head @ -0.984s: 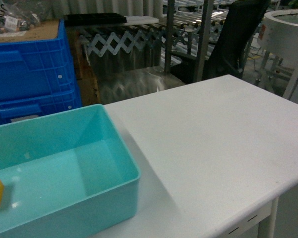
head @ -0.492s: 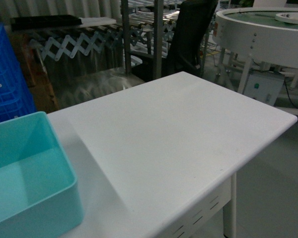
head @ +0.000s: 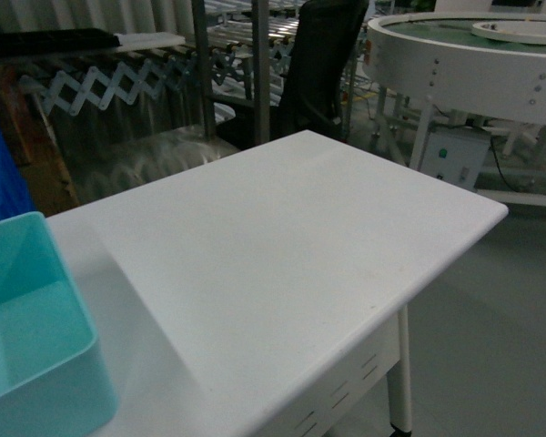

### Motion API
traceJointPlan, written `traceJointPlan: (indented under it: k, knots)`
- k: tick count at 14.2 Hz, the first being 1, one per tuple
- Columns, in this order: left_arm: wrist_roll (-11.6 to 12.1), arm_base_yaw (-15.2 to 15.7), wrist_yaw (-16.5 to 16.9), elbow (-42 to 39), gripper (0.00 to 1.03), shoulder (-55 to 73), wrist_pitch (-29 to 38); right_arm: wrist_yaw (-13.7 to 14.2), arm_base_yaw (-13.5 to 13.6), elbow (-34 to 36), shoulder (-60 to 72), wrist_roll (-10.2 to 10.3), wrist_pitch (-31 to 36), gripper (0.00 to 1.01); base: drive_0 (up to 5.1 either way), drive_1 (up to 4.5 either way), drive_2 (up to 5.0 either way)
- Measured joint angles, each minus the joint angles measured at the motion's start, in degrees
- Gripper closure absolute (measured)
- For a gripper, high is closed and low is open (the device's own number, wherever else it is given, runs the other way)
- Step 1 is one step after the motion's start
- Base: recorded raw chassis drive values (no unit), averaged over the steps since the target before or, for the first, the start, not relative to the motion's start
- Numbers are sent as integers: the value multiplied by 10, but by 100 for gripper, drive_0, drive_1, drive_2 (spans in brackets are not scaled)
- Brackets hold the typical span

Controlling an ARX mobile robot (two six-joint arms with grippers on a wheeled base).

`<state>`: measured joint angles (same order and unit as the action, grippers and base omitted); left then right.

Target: Pick red block from blue box to shelf

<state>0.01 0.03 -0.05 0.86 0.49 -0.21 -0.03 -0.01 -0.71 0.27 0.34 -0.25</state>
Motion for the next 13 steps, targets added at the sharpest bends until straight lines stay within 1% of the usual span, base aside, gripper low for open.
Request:
traceJointPlan:
  k: [13]
  knots:
    - [0, 0, 0, 0, 5, 0, 0, 0, 0, 0, 0, 0, 0, 72, -157, -157, -157]
